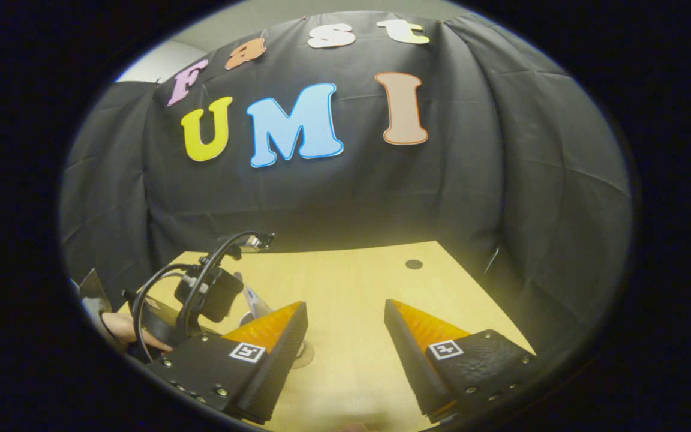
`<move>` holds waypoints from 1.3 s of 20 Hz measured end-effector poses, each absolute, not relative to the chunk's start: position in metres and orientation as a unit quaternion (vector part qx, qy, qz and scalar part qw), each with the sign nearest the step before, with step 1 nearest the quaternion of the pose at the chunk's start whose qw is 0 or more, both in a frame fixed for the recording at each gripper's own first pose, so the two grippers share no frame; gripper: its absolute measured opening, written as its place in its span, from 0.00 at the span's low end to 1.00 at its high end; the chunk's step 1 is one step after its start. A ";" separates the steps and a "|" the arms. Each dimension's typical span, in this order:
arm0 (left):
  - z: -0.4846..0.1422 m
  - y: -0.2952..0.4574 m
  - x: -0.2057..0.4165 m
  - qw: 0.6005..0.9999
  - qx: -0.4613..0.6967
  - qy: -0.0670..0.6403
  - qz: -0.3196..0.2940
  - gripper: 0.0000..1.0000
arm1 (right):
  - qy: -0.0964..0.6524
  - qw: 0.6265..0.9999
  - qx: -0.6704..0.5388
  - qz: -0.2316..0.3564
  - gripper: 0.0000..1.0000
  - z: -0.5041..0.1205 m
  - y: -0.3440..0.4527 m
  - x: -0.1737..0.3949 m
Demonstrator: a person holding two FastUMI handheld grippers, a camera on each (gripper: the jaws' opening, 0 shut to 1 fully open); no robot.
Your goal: Put the toothbrush and toothpaste on the desktop into the cup, then pick up the cup and place it on the coaster on the desktop.
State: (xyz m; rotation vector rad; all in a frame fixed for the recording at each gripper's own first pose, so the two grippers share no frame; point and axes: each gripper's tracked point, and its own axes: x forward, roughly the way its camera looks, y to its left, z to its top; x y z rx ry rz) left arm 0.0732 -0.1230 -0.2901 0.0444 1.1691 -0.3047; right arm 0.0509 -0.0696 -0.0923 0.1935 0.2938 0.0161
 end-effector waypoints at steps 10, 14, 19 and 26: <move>-0.300 -0.124 0.066 0.812 0.047 0.564 -0.139 0.29 | 0.147 0.983 0.109 -0.004 0.84 -0.097 -0.079 0.043; -0.299 -0.125 0.067 0.813 0.052 0.563 -0.137 0.31 | 0.147 0.983 0.113 -0.005 0.84 -0.098 -0.080 0.042; -0.296 -0.129 0.069 0.821 0.052 0.552 -0.138 0.39 | 0.148 0.983 0.111 -0.004 0.84 -0.097 -0.080 0.040; -0.283 -0.138 0.066 0.835 0.037 0.526 -0.155 0.56 | 0.143 0.984 0.105 -0.005 0.84 -0.094 -0.080 0.035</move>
